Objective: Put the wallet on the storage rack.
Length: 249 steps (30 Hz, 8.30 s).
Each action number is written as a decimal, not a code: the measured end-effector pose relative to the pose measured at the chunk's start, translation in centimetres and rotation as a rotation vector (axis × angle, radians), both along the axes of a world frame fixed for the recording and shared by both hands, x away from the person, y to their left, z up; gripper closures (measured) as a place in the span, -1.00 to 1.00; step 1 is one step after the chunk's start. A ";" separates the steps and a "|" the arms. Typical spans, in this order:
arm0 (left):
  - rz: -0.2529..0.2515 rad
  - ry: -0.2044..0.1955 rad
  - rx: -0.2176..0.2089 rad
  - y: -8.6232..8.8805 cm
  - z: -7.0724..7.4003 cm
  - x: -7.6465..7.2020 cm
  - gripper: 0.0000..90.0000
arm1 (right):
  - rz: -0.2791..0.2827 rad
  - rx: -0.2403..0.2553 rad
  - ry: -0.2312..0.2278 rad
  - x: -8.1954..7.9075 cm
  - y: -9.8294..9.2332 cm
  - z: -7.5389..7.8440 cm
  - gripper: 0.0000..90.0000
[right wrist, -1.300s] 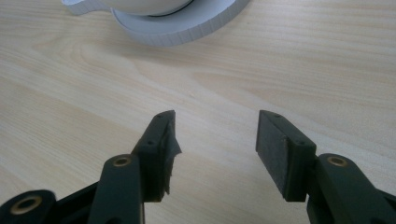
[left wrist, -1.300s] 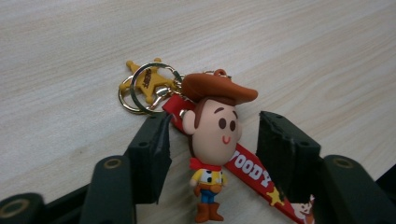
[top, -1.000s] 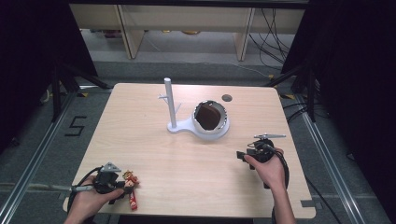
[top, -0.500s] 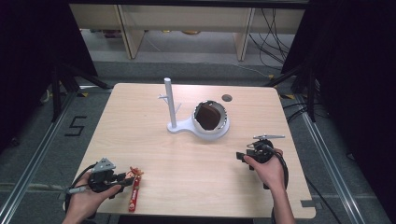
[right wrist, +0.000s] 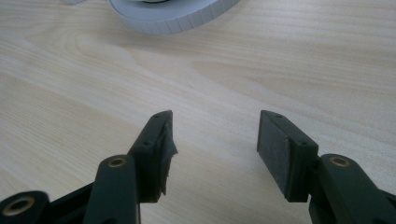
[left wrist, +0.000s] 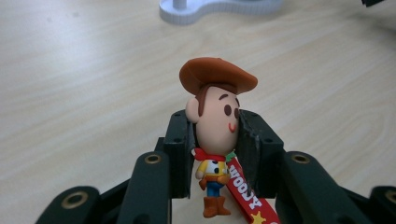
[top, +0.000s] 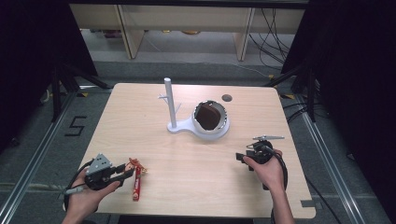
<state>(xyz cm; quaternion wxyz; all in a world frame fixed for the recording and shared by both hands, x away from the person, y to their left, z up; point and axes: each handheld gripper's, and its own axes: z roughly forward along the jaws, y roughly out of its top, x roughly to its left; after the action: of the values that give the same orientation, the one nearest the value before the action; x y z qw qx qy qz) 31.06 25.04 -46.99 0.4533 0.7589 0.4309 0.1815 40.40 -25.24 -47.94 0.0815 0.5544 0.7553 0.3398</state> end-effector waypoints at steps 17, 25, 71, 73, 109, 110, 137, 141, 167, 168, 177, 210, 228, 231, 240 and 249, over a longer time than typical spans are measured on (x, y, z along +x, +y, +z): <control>0.066 -0.278 -0.119 -0.7 1.5 1.0 0.47 | -0.006 -0.003 -0.012 -0.1 0.1 -0.2 0.03; 0.079 -0.369 -0.131 -1.4 2.5 2.0 0.47 | 0.003 -0.002 -0.043 -0.2 0.2 -0.2 0.03; 0.067 -0.455 -0.177 -3.7 6.7 7.9 0.47 | 0.002 0.025 -0.028 -0.2 0.3 -0.6 0.01; 0.066 -0.455 -0.179 -3.8 6.8 8.0 0.47 | 0.008 0.006 -0.054 -0.1 0.2 -0.7 0.01; 0.055 -0.461 -0.174 -5.5 8.0 11.1 0.47 | 0.031 0.062 -0.046 -0.1 0.1 -1.0 -0.01; 0.056 -0.463 -0.173 -5.5 8.1 11.2 0.47 | 0.031 0.063 -0.046 -0.1 0.1 -1.0 -0.01; 0.074 -0.448 -0.171 -6.2 8.3 13.8 0.47 | 0.001 0.013 -0.039 -0.2 0.3 -1.1 -0.02; 0.084 -0.438 -0.175 -6.1 8.0 14.1 0.47 | 0.002 0.015 -0.039 -0.2 0.3 -1.1 -0.02; 0.113 -0.388 -0.154 -5.3 6.2 14.6 0.46 | -0.007 0.029 -0.036 -0.3 0.3 -1.0 -0.02; 0.114 -0.383 -0.153 -5.3 6.1 14.6 0.47 | -0.013 0.027 -0.034 -0.3 0.4 -1.0 -0.02; 0.116 -0.359 -0.135 -5.2 5.1 14.7 0.46 | -0.009 0.019 -0.034 -0.2 0.3 -1.1 -0.02; 0.030 -0.204 -0.085 -7.0 1.1 15.5 0.41 | -0.003 0.002 -0.035 -0.2 0.3 -1.1 -0.02; 0.083 -0.156 0.004 -3.1 0.4 13.0 -0.14 | -0.011 -0.004 -0.037 -0.2 0.4 -1.3 -0.02; 0.098 -0.164 0.011 -2.1 0.4 12.2 -0.19 | -0.011 -0.003 -0.035 -0.2 0.4 -1.4 -0.02; 0.136 -0.139 0.025 0.6 -0.8 9.4 -0.26 | 0.001 0.006 -0.037 -0.2 0.5 -1.5 -0.02; 0.189 -0.127 0.002 2.2 -2.6 6.5 -0.26 | 0.005 0.003 -0.026 -0.2 0.6 -1.5 -0.02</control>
<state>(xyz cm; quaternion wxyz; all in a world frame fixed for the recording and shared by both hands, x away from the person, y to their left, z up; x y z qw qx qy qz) 37.56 27.20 -49.63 0.4598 0.7022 0.4708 0.2718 40.20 -24.64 -49.48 0.0898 0.5481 0.7551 0.3483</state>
